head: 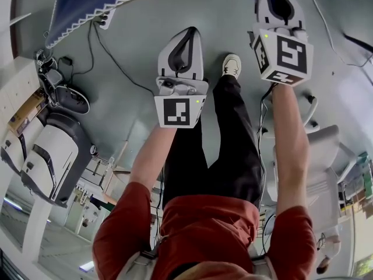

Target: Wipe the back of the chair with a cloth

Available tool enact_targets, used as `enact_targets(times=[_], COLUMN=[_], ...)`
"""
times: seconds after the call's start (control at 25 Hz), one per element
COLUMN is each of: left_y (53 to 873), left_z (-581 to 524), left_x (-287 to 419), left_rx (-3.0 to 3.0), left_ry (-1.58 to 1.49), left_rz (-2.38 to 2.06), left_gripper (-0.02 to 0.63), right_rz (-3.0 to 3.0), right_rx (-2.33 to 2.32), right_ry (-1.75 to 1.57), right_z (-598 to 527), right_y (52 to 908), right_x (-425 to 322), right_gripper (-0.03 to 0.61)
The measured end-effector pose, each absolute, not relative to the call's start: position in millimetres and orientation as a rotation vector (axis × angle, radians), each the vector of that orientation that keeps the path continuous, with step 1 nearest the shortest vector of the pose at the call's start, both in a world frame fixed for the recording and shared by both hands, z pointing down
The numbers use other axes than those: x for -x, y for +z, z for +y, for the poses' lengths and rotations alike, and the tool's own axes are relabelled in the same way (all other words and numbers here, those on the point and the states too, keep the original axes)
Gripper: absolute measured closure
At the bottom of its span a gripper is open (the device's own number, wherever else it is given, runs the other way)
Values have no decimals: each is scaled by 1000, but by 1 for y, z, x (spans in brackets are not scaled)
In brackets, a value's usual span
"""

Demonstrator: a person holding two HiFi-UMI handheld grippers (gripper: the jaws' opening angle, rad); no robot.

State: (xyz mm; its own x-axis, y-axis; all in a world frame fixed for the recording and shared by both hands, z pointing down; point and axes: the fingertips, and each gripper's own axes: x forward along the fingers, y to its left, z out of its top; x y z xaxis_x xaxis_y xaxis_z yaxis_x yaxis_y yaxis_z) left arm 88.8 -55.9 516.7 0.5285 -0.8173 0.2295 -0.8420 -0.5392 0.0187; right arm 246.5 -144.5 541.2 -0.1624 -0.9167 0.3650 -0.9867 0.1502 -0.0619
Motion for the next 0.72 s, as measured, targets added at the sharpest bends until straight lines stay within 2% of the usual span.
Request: enact_targets(times=[0.36,0.72], left_y=[504,480], left_z=[-51,-51], left_x=[-55,37], left_rx=[-2613,-2480], left_ry=[258,258], left_rz=[-1499,-1624], left_gripper=[600,600], right_rz=[-2188,-2371], right_rx=[-1851,-1698], right_ry=[440,450], right_z=[-132,-93], right_y=[533,490], right_x=[-218,-96], right_gripper=[529,529])
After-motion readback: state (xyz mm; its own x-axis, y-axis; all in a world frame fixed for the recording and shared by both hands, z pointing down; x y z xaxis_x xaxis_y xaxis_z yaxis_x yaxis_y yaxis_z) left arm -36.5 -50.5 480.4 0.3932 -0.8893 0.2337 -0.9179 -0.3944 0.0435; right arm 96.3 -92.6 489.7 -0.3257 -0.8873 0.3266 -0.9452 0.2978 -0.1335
